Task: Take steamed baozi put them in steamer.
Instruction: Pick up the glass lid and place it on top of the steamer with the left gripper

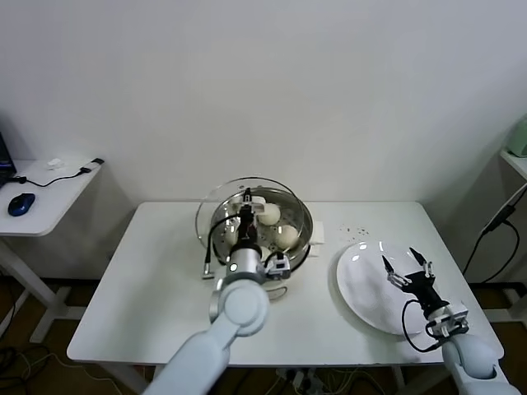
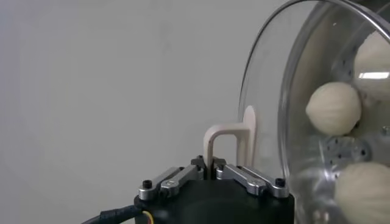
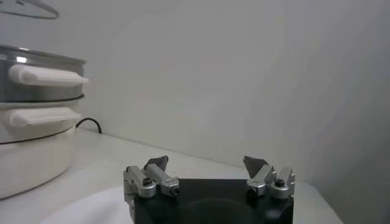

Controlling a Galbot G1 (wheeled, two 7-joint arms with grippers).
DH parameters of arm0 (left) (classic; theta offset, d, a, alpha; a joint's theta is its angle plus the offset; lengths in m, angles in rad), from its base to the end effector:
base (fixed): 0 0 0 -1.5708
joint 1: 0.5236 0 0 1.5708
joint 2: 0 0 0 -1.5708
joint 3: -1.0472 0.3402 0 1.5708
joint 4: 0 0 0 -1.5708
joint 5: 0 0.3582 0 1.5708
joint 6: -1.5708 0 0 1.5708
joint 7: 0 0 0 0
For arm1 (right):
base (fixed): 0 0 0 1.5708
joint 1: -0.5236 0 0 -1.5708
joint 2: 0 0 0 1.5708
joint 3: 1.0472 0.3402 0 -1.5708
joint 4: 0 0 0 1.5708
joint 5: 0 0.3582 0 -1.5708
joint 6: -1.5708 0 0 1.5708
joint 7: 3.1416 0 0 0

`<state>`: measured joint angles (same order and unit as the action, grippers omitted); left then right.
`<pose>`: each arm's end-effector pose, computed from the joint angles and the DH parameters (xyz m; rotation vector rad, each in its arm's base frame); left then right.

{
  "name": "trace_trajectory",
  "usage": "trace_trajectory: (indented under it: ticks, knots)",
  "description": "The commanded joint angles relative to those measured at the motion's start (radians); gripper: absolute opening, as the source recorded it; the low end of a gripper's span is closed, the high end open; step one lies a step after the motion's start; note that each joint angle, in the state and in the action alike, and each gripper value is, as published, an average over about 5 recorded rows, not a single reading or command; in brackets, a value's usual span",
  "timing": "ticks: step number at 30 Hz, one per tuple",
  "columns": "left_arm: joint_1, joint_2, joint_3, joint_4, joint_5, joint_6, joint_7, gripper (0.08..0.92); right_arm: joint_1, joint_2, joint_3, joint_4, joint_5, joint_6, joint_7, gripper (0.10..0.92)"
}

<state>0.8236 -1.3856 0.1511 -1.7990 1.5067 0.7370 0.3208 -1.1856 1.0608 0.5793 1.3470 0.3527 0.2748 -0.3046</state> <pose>0.3311 -0.1665 -0.2271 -0.0852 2.2446 2.1945 0.2962 -0.2219 -0.4015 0.2968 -3.0459 0.2572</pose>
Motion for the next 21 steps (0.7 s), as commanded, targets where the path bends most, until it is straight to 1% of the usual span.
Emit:
trace_trajectory:
  ticks: [1, 7, 21]
  knots:
    - [-0.034, -0.085, 0.037, 0.141, -0.003, 0.017, -0.04, 0.147, 0.001, 0.003, 0.005, -0.004, -0.003, 0.001, 0.0, 0.823]
    - [-0.045, -0.119, 0.005, 0.2, 0.016, -0.004, -0.067, 0.147, 0.002, 0.008, 0.01, -0.011, -0.006, 0.005, -0.002, 0.823]
    - [-0.054, -0.114, 0.0, 0.239, -0.008, -0.007, -0.059, 0.147, 0.006, 0.01, 0.015, -0.028, -0.013, 0.013, -0.009, 0.823]
